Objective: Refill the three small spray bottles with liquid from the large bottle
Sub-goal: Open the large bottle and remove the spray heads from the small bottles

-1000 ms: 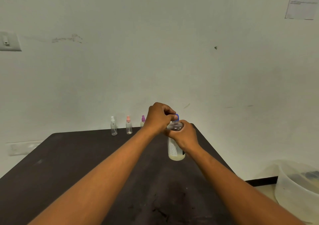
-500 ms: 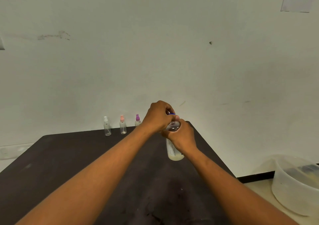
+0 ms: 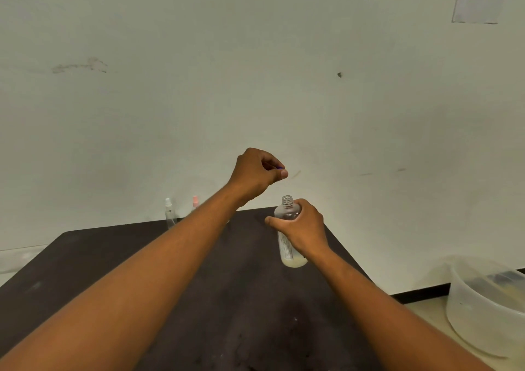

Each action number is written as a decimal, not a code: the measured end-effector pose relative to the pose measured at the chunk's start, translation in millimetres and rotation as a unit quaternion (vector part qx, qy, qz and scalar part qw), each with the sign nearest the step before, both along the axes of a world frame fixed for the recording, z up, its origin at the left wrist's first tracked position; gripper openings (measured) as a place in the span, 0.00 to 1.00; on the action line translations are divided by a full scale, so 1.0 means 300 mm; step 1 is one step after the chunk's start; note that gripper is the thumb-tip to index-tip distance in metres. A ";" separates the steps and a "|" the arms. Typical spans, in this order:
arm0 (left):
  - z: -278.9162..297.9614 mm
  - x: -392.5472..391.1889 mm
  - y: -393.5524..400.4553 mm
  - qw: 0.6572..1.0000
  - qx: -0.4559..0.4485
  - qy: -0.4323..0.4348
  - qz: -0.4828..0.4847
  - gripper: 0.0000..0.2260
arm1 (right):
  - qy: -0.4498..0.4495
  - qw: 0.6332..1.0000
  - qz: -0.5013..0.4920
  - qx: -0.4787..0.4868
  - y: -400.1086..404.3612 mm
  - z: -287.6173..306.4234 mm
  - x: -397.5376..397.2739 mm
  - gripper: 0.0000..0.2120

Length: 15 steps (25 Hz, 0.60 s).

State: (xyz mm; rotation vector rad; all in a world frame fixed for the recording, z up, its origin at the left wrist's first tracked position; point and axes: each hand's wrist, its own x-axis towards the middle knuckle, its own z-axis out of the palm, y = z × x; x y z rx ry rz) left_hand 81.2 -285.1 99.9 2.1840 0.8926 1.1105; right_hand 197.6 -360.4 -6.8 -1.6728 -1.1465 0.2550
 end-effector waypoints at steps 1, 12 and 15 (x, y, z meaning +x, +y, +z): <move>-0.012 -0.001 0.004 1.000 -0.002 -0.004 -0.002 0.07 | 0.000 1.000 -0.001 -0.002 -0.001 -0.003 0.004 0.25; -0.261 0.130 0.122 0.997 -0.052 0.047 -0.013 0.13 | -0.003 0.998 -0.057 0.011 -0.014 -0.068 0.195 0.21; -0.348 0.209 0.154 0.996 -0.058 0.068 -0.019 0.13 | 0.004 0.997 -0.075 0.012 -0.008 -0.102 0.267 0.19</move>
